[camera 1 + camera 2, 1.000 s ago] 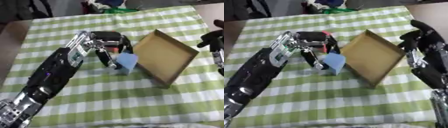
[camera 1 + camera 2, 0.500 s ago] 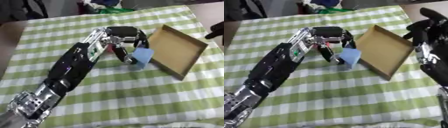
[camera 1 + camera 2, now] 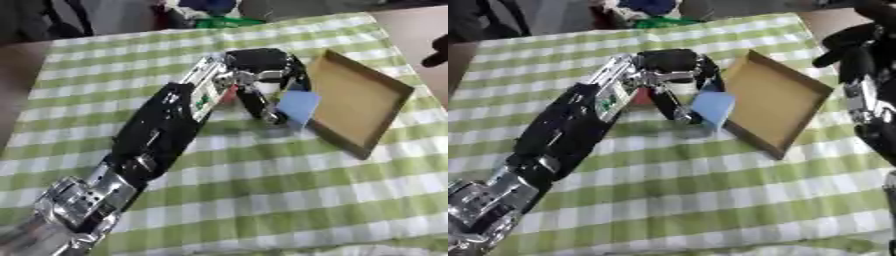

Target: Pick up objects on the table and place them in the box.

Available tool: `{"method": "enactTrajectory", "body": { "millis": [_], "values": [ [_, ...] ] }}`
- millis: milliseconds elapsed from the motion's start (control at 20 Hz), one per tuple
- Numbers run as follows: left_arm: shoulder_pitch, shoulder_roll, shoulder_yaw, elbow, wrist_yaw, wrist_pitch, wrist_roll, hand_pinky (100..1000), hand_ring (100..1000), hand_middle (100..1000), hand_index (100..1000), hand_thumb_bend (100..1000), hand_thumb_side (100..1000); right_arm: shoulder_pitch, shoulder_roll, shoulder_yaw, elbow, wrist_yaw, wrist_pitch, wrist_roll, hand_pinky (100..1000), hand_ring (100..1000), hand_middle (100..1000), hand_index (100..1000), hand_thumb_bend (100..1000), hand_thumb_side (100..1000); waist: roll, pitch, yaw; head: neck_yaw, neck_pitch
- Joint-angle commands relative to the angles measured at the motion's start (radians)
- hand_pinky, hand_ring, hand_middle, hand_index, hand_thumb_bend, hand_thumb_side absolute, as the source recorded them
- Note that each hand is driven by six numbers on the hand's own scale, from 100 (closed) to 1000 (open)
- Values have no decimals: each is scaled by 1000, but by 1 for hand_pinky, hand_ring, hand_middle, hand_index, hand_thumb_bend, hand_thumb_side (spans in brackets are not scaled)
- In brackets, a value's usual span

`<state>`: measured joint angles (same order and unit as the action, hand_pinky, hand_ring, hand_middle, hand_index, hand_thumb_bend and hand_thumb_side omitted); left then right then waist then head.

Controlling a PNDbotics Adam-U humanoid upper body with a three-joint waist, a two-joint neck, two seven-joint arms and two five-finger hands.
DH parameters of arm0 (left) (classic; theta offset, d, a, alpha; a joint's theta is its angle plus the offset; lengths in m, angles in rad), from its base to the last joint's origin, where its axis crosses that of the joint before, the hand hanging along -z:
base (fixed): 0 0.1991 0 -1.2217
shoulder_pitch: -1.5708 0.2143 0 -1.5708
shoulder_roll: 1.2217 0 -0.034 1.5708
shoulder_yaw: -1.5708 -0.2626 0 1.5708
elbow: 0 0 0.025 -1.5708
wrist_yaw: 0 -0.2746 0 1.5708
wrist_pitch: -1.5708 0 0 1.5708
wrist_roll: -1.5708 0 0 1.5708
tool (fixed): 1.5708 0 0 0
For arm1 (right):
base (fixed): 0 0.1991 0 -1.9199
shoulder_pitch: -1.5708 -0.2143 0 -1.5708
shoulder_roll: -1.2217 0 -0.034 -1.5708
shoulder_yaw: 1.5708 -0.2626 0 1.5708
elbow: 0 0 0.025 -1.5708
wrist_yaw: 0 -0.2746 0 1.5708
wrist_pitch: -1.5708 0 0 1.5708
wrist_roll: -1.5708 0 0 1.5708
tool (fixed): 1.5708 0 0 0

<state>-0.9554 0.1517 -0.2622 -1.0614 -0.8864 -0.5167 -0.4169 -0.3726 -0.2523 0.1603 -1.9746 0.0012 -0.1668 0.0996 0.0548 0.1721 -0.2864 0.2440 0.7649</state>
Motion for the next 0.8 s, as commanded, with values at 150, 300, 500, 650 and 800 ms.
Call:
{"method": "enactTrajectory", "body": {
  "millis": [150, 300, 500, 650, 800],
  "values": [
    [-52, -28, 23, 1, -22, 1, 24, 645, 559, 473, 672, 289, 162, -31, -12, 2, -25, -24, -18, 10, 829, 597, 636, 908, 100, 504, -12, -20, -15, 14, 5],
    [-67, -62, 30, 13, -38, 0, 40, 638, 561, 473, 673, 289, 163, -43, -7, 9, -25, -34, -22, 18, 833, 597, 636, 908, 100, 504, -13, -17, -27, 21, 5],
    [-75, -107, 40, 45, -63, -3, 54, 633, 567, 479, 677, 291, 160, -56, -1, 16, -25, -45, -24, 27, 829, 597, 635, 908, 100, 504, -12, -11, -41, 28, 5],
    [-75, -132, 41, 72, -77, -14, 54, 629, 569, 480, 678, 293, 163, -59, 2, 19, -25, -48, -24, 33, 829, 596, 635, 908, 100, 505, -8, -7, -47, 32, 5],
    [-71, -149, 41, 85, -88, -23, 58, 626, 572, 482, 680, 295, 165, -61, 3, 20, -25, -49, -22, 35, 829, 596, 634, 908, 100, 505, -5, -4, -52, 31, 5]
  ]
}}
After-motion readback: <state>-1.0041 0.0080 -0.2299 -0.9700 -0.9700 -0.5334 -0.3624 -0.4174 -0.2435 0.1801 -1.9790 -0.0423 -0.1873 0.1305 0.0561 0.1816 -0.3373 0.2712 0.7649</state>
